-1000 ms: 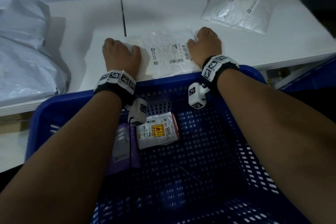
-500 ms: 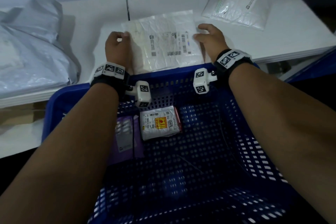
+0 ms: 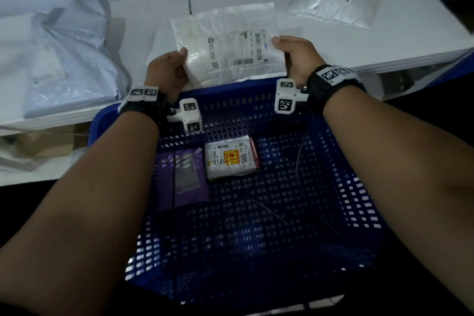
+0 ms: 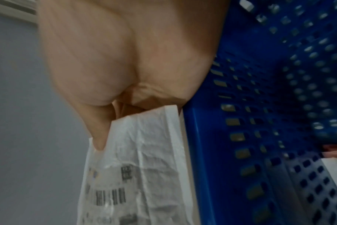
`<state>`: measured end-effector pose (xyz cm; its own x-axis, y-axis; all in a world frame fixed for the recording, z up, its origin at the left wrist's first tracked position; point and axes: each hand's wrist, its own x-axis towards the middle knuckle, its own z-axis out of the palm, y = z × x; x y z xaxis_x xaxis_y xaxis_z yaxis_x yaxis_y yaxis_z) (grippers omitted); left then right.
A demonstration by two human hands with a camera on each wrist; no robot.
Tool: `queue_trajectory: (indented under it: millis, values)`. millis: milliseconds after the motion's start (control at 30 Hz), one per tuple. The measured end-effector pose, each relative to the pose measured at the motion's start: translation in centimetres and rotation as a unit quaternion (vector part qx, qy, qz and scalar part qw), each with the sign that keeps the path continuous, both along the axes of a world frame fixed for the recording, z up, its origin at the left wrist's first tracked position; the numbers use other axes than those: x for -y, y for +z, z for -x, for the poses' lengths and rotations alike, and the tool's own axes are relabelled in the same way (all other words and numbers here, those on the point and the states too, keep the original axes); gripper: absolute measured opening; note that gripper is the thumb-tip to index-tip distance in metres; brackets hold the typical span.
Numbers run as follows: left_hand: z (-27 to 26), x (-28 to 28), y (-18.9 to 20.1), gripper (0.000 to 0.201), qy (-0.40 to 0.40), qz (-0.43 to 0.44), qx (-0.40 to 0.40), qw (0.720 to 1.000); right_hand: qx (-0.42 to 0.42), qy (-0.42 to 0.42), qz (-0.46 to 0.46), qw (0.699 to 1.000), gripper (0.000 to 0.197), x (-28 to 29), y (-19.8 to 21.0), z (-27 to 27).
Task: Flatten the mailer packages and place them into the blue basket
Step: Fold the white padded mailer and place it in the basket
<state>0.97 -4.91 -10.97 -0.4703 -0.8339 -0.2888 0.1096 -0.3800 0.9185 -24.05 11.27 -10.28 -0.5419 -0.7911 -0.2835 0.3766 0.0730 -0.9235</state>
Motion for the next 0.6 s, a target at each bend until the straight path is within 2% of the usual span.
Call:
queue_trajectory:
  millis: [33,100,133,233,333,400,433,500,600]
  values:
    - [-0.2,-0.2,0.1,0.013,-0.001,-0.021,-0.016,1.0,0.02,0.01,0.01,1.0,0.07,0.3,-1.1,0.2]
    - [-0.9,-0.5,0.4,0.031,-0.025,-0.061,-0.032,0.997,0.033,0.011,0.015,0.999,0.084,-0.3,-1.6,-0.6]
    - [-1.3,-0.7,0.6,0.035,-0.05,-0.084,-0.036,0.995,0.042,0.009,0.014,0.999,0.079,-0.9,-1.3,-1.3]
    - [-2.6,-2.1,0.7,0.039,-0.12,-0.117,-0.018,0.986,0.063,0.01,-0.018,0.998,0.044,-3.2,-0.1,-3.5]
    - [-3.6,-4.1,-0.3,0.029,-0.094,-0.088,0.042,0.991,0.079,0.02,-0.048,0.996,0.037,-5.6,-1.0,-4.2]
    - [-3.9,-5.4,-1.2,0.022,-0.089,-0.043,0.1,0.99,0.083,0.023,-0.058,0.995,0.024,-7.2,-2.0,-4.6]
    - [-4.0,-6.0,-1.4,0.018,-0.104,-0.03,0.122,0.987,0.075,0.026,-0.073,0.994,0.017,-8.1,-2.6,-4.8]
    - [-4.0,-7.0,-1.5,0.013,-0.133,-0.016,0.173,0.976,0.027,0.036,-0.12,0.992,0.015,-9.5,-3.9,-4.8]
    - [-3.9,-7.3,-1.2,0.021,-0.178,0.038,0.246,0.952,-0.117,0.097,-0.226,0.962,0.021,-10.5,-5.1,-4.7]
